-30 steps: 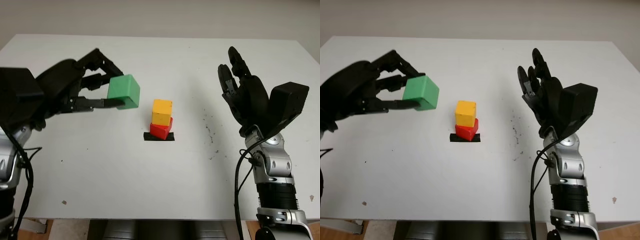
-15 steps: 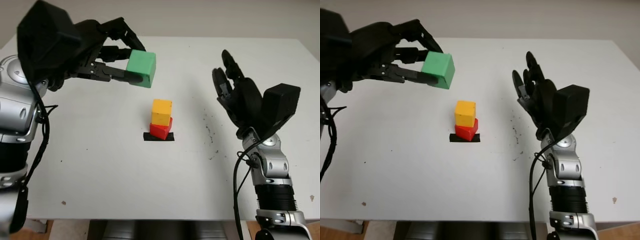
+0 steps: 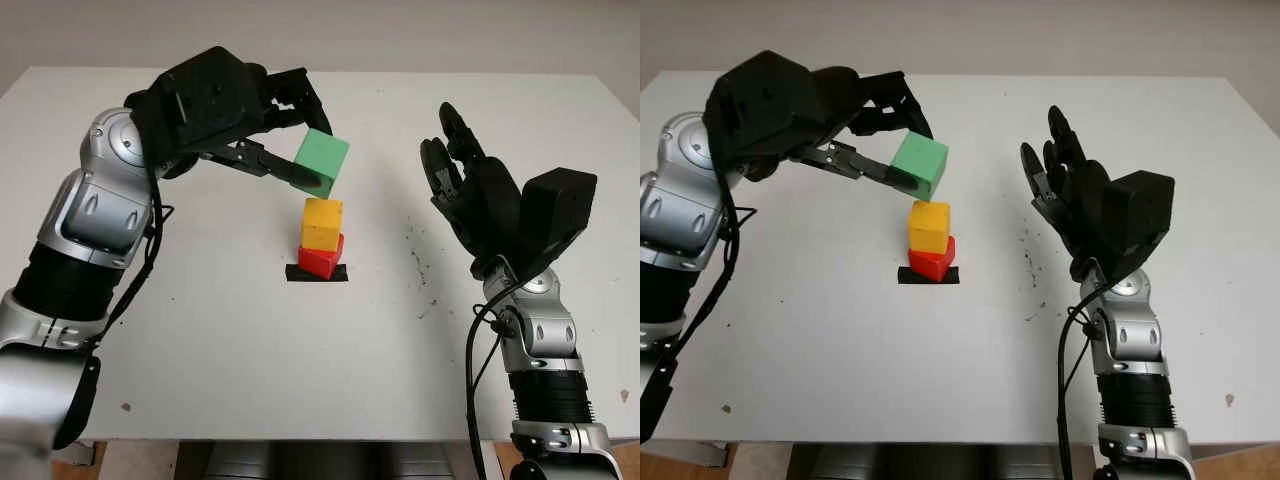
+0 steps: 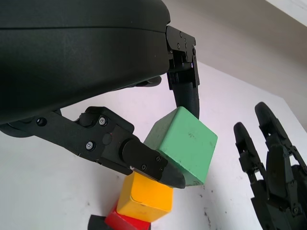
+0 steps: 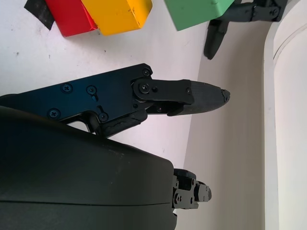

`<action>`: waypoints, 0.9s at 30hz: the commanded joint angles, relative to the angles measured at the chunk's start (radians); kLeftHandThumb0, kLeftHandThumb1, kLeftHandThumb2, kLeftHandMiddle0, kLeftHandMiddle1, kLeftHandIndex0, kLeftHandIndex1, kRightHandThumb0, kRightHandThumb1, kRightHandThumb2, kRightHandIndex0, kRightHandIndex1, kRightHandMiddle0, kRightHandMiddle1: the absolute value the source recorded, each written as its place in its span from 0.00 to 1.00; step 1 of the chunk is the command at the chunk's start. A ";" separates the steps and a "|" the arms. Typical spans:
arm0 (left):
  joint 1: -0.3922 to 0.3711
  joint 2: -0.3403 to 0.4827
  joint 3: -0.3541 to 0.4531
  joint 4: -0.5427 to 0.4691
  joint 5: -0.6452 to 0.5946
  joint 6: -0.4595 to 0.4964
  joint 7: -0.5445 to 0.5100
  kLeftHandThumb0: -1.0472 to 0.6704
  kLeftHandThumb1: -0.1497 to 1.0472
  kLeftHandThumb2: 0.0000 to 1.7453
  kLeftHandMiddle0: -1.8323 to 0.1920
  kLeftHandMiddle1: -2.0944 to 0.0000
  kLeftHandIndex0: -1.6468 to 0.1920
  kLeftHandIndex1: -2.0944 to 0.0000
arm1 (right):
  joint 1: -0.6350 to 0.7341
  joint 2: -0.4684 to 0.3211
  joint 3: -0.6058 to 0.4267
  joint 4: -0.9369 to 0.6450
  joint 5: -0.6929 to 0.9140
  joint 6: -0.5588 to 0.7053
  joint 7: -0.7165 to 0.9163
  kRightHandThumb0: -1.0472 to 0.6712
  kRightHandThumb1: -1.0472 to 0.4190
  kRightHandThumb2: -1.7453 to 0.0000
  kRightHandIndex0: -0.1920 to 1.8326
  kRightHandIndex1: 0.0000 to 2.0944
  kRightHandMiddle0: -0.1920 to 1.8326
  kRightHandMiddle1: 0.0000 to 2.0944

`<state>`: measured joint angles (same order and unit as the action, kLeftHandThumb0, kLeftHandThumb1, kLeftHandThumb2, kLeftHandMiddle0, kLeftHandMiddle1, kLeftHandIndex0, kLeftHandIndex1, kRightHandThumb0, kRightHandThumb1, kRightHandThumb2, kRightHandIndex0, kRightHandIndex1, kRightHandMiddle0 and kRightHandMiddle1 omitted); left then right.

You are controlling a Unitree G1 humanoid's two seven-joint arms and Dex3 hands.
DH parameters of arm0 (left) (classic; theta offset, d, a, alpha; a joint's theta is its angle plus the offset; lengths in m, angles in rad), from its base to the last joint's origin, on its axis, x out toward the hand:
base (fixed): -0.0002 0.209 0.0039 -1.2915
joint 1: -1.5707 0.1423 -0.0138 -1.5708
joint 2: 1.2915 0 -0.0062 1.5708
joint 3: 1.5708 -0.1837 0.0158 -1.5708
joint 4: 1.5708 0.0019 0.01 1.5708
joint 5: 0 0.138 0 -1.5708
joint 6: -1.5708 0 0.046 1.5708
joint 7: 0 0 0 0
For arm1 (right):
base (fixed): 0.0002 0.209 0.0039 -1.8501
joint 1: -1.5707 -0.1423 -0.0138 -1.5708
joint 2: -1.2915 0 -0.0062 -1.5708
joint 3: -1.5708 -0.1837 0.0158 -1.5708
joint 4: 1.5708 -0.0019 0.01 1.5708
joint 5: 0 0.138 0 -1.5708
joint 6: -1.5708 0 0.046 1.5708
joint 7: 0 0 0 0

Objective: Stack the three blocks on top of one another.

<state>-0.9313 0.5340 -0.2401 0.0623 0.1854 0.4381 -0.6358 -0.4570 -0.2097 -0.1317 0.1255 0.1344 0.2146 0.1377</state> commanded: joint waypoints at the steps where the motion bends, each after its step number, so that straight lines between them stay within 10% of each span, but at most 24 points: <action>1: -0.003 -0.017 -0.002 -0.027 0.013 0.023 0.016 0.41 0.99 0.03 0.79 0.98 0.71 0.24 | 0.008 -0.005 -0.009 -0.026 0.006 0.005 0.002 0.25 0.00 0.77 0.06 0.02 0.08 0.02; 11: 0.062 -0.096 0.051 -0.144 -0.005 0.209 0.101 0.41 1.00 0.04 0.79 0.98 0.71 0.19 | 0.000 -0.011 -0.005 -0.036 0.001 0.026 0.003 0.24 0.00 0.77 0.05 0.03 0.07 0.03; 27: 0.103 -0.060 0.080 -0.171 -0.025 0.212 0.113 0.38 1.00 0.05 0.80 0.98 0.69 0.19 | 0.010 -0.006 -0.007 -0.045 -0.002 0.022 0.006 0.25 0.00 0.77 0.05 0.02 0.07 0.03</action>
<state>-0.8288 0.4628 -0.1768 -0.0872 0.1629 0.6474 -0.5198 -0.4568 -0.2116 -0.1355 0.1059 0.1294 0.2358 0.1424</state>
